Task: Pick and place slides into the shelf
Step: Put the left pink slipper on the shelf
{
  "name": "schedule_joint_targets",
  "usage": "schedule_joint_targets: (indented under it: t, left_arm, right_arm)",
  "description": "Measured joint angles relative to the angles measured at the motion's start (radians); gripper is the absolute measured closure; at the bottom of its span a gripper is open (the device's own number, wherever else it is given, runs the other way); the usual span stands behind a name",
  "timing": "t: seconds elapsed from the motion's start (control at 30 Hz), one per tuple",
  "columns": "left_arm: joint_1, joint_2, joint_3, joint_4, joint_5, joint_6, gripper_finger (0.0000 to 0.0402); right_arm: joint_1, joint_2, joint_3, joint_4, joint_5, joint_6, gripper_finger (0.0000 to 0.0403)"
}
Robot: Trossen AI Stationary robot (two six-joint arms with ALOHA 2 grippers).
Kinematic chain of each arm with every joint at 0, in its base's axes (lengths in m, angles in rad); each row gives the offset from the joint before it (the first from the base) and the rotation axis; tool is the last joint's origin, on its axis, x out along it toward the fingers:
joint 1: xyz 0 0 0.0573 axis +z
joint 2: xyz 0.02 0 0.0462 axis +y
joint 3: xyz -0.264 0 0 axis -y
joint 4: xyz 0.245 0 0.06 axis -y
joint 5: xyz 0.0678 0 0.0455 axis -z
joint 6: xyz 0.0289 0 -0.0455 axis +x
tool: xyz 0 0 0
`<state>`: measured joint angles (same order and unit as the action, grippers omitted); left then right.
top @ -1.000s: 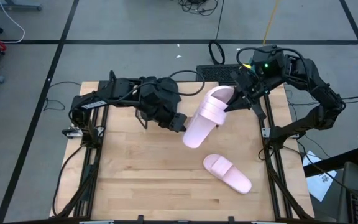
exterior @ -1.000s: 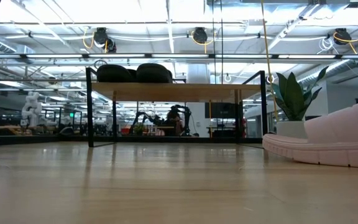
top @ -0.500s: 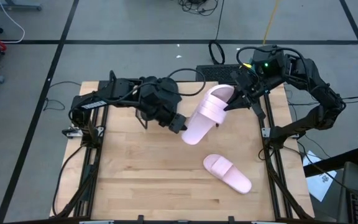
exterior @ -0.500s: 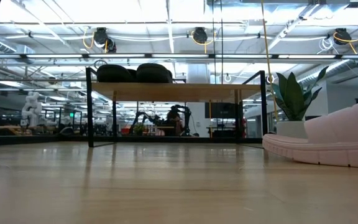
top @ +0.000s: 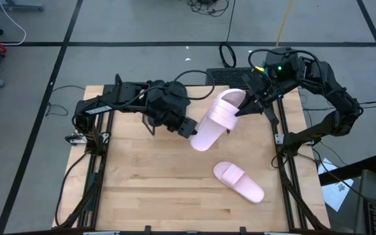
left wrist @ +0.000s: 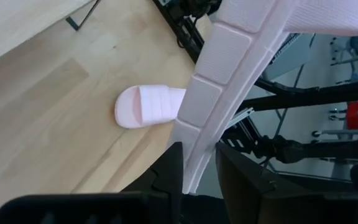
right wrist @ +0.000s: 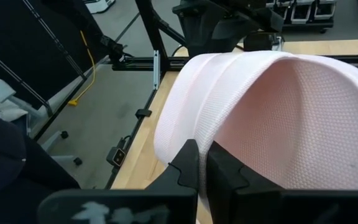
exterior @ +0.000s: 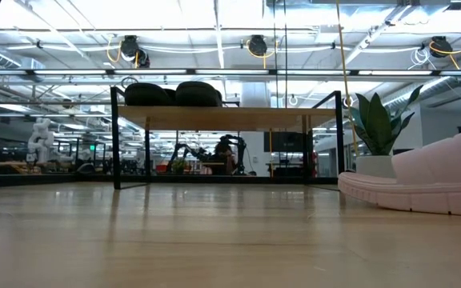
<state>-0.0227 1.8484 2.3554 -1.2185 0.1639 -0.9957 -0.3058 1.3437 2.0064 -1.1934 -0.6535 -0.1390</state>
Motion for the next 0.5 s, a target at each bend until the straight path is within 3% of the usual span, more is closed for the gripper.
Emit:
schedule_joint_targets:
  t: [0.33, 0.5]
  left_arm:
    - [0.001, 0.000, 0.000, -0.019, 0.019, -0.030, 0.0304]
    - [0.001, 0.000, 0.000, -0.022, 0.011, -0.062, 0.0256]
  right_arm:
    - [0.000, 0.000, 0.000, 0.000, -0.002, 0.000, 0.0403]
    - [0.000, 0.000, 0.000, 0.000, -0.005, 0.006, 0.0403]
